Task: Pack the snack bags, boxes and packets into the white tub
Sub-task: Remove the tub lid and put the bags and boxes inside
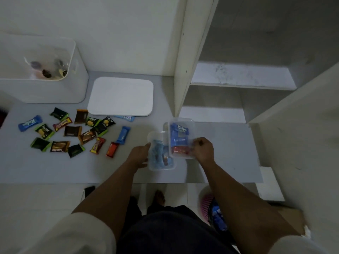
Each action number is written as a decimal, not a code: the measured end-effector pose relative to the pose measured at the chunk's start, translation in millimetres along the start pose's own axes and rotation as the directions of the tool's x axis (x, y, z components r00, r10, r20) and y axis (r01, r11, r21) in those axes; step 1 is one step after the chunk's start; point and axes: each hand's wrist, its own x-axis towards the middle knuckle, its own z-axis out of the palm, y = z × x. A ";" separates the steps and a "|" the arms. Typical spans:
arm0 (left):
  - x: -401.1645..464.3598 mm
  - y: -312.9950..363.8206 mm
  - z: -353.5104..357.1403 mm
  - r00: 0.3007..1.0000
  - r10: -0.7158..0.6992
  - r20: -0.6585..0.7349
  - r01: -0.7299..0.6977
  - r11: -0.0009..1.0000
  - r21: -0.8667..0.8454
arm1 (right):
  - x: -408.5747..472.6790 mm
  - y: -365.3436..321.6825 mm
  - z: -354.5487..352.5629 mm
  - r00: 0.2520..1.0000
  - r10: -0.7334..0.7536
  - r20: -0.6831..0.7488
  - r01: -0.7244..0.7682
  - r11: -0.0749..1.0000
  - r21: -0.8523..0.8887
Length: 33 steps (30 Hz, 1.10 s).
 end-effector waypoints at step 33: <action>-46.6 184.0 -248.7 0.901 0.390 -0.192 -0.374 0.920 0.116 | -64.1 -313.0 172.0 0.860 -0.407 0.308 0.374 0.913 0.161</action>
